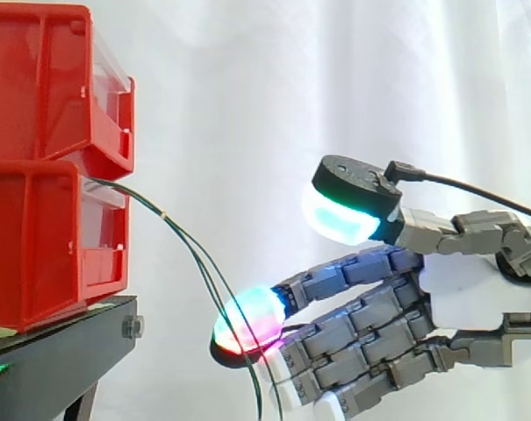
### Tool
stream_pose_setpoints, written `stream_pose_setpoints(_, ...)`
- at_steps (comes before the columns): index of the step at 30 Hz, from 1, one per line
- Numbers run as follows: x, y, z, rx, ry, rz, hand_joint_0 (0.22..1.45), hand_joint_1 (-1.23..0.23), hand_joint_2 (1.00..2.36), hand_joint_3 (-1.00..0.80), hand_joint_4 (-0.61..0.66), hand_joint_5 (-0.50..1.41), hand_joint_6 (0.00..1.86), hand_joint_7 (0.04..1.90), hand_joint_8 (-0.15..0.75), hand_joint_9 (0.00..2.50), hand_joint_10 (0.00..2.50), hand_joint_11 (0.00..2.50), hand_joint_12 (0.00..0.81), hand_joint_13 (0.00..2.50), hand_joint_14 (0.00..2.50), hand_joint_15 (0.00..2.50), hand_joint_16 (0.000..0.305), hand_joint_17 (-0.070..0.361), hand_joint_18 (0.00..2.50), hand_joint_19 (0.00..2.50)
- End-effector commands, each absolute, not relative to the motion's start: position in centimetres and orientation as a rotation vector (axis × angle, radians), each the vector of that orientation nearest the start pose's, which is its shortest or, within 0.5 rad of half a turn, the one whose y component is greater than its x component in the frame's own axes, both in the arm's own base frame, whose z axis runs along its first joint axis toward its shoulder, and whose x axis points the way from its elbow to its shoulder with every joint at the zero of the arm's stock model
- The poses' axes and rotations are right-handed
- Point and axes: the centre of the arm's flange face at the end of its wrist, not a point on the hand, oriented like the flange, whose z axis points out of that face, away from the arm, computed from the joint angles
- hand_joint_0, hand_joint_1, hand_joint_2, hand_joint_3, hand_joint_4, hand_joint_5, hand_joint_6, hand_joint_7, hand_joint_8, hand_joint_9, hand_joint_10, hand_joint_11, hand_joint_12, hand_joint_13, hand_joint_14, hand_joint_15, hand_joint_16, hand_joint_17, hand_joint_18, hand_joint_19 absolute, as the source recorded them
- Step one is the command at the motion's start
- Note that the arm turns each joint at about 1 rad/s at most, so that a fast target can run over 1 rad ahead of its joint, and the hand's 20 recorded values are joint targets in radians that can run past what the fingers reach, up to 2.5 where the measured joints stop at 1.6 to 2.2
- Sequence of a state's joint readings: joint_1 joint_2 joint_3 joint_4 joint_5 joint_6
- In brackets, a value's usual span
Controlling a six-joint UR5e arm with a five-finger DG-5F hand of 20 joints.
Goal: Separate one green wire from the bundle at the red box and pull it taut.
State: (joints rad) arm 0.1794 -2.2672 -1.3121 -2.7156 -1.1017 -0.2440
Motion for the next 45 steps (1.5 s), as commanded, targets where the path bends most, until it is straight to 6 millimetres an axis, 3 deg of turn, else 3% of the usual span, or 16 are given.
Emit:
stream_pose_setpoints(1,74.1,-4.6,22.4,1.171,1.135,0.803,0.54,-0.50,1.00,-0.47,0.29,-0.19,0.50,0.72,0.322,0.62,0.00,0.13,0.382,0.64,0.00,0.15,0.052,0.117,0.62,0.21)
stream_pose_setpoints(5,74.9,-4.2,21.7,1.135,1.122,0.841,0.54,-0.50,1.00,-0.47,0.30,-0.18,0.50,0.76,0.321,0.62,0.00,0.13,0.385,0.65,0.01,0.16,0.052,0.118,0.62,0.22)
stream_pose_setpoints(7,76.4,-3.3,20.7,1.085,1.112,0.911,0.54,-0.50,1.00,-0.47,0.32,-0.17,0.50,0.79,0.322,0.62,0.00,0.12,0.386,0.65,0.01,0.16,0.052,0.118,0.62,0.22)
stream_pose_setpoints(9,76.8,-2.9,19.8,1.081,1.119,0.919,0.54,-0.50,1.00,-0.47,0.33,-0.16,0.50,0.83,0.323,0.62,0.00,0.13,0.386,0.65,0.01,0.16,0.053,0.118,0.62,0.22)
stream_pose_setpoints(13,77.1,-2.3,20.3,1.073,1.124,0.928,0.54,-0.50,1.00,-0.47,0.34,-0.15,0.50,0.87,0.324,0.62,0.00,0.13,0.388,0.65,0.01,0.16,0.053,0.119,0.62,0.23)
stream_pose_setpoints(19,78.1,-1.9,22.9,1.084,1.156,0.918,0.54,-0.50,1.00,-0.47,0.34,-0.15,0.50,0.91,0.323,0.64,0.00,0.15,0.385,0.66,0.01,0.17,0.054,0.122,0.63,0.24)
stream_pose_setpoints(35,78.1,-1.4,23.2,1.100,1.166,0.925,0.55,-0.52,1.00,-0.47,0.29,-0.11,0.50,1.16,0.326,0.68,0.00,0.17,0.377,0.71,0.01,0.20,0.054,0.122,0.65,0.26)
stream_pose_setpoints(45,78.1,-1.4,23.2,1.101,1.168,0.928,0.59,-0.59,1.01,-0.41,0.23,-0.08,0.50,1.43,0.317,0.71,0.01,0.22,0.366,0.72,0.01,0.22,0.053,0.119,0.65,0.28)
